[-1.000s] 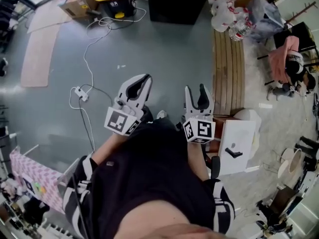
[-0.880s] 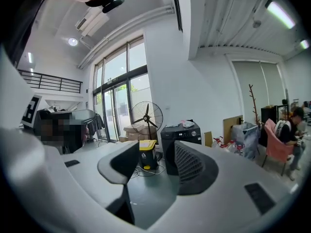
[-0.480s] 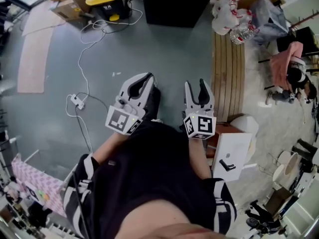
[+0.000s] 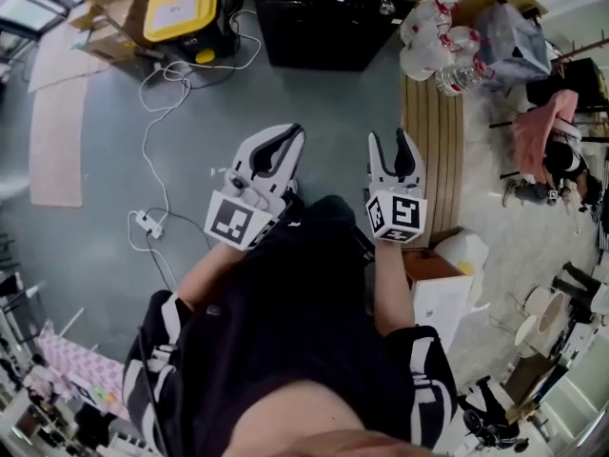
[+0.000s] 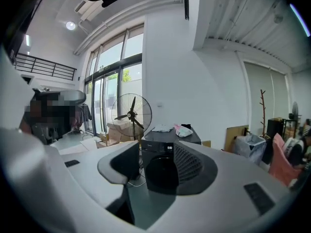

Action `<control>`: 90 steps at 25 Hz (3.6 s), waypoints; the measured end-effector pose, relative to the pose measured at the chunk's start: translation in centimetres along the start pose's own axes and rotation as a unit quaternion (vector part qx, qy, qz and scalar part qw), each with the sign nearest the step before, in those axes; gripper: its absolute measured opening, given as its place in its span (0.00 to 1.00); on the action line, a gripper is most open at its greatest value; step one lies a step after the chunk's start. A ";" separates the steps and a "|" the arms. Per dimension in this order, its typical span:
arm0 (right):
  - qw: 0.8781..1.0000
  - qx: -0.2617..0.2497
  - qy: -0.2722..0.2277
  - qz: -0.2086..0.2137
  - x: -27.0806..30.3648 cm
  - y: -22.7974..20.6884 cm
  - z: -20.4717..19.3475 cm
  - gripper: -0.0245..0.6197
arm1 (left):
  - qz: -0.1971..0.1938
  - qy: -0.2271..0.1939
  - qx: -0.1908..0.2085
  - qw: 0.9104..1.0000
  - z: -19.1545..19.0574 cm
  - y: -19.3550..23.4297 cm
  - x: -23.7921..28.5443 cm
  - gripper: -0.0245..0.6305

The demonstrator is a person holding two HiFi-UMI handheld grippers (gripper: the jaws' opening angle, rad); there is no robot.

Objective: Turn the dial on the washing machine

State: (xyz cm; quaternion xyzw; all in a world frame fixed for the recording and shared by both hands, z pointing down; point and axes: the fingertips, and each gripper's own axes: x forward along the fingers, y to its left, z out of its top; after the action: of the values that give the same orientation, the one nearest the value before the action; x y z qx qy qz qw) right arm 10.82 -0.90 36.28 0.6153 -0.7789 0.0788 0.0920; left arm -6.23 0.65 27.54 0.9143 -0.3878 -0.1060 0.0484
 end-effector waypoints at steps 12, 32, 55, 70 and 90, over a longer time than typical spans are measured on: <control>0.998 -0.001 0.063 -0.014 30.6 -18.4 -5.5 0.40 | 0.045 0.013 0.007 0.999 -6.1 11.2 21.7 0.09; 0.986 -0.040 0.161 -0.006 67.3 -37.5 -26.6 0.52 | 0.076 0.051 -0.005 0.996 -26.2 22.6 45.5 0.09; 0.965 0.236 0.116 -0.002 68.4 -39.3 -26.3 0.48 | 0.072 0.053 -0.017 0.996 -27.1 23.0 44.8 0.09; 0.982 0.117 0.146 -0.008 68.4 -38.8 -25.7 0.53 | 0.068 0.053 -0.023 0.996 -27.3 22.9 45.2 0.09; 0.989 0.095 0.116 -0.021 60.3 -34.0 -20.1 0.44 | 0.060 0.021 -0.014 0.998 -21.6 20.9 39.9 0.09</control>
State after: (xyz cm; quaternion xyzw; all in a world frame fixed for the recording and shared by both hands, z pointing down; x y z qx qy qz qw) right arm 31.25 -60.88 70.60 0.6242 -0.7390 0.2209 0.1244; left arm 11.17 -42.41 45.90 0.8906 -0.4393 -0.0896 0.0756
